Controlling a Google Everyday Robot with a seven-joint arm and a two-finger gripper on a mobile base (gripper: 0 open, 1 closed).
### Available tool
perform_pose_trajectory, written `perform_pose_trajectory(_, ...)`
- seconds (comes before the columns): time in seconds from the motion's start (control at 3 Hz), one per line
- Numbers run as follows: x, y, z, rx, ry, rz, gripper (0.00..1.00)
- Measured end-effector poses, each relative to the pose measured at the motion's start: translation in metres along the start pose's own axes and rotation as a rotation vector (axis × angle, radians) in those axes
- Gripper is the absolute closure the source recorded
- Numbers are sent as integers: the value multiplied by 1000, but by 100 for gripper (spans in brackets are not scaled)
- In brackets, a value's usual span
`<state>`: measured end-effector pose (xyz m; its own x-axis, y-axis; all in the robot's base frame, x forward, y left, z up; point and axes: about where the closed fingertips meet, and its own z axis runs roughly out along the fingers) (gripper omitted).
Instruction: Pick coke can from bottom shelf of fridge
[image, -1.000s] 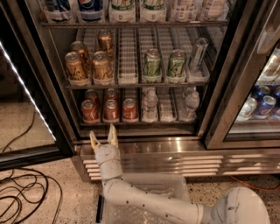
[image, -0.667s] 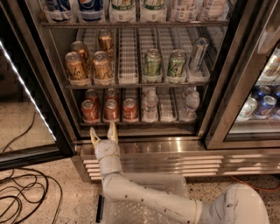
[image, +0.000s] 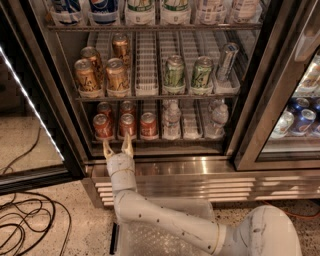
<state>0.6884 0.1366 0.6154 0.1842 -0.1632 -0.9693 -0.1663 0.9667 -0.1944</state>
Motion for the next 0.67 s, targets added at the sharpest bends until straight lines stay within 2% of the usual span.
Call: perform_pose_trajectory(0.67, 6, -5, 13, 69, 14, 39, 43)
